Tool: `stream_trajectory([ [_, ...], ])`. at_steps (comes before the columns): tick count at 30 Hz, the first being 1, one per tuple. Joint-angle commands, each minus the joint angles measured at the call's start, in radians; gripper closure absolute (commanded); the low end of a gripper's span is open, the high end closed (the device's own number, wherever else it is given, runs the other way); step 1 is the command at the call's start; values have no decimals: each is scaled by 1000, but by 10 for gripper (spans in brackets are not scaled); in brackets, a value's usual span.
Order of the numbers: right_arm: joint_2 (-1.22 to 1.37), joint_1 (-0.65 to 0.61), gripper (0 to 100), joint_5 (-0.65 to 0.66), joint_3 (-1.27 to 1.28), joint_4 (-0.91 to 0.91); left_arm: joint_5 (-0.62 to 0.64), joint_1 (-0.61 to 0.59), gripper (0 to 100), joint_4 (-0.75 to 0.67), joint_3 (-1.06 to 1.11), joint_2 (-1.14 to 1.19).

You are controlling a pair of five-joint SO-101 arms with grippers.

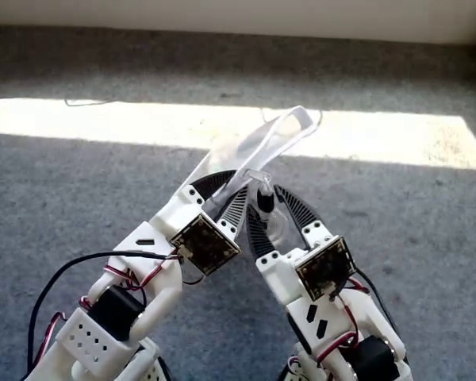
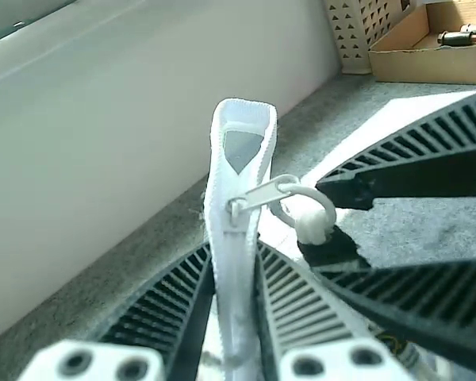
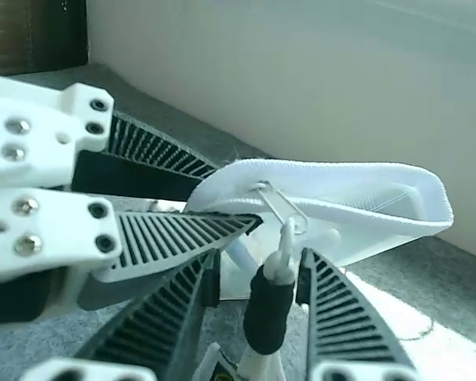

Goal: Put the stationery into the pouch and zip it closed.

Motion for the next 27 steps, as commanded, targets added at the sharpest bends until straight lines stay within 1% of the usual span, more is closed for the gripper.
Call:
stream_trajectory([
  [1,25,-4,849,11,-2,-53,-3,-27,995,15,-18,-1],
  [7,242,-2,849,5,-12,-61,-3,-27,995,15,-18,-1],
  [10,303,15,849,3,-51,-62,-3,-28,995,15,-18,-1],
  [14,311,22,851,3,-65,-65,-3,-28,995,17,-18,-1],
  [24,312,67,854,0,-64,-170,-3,-30,995,17,-18,-1],
  [25,311,67,860,0,-64,-170,-3,-30,995,17,-18,-1],
  [27,311,67,901,0,-64,-171,-3,-31,995,17,-16,-1],
])
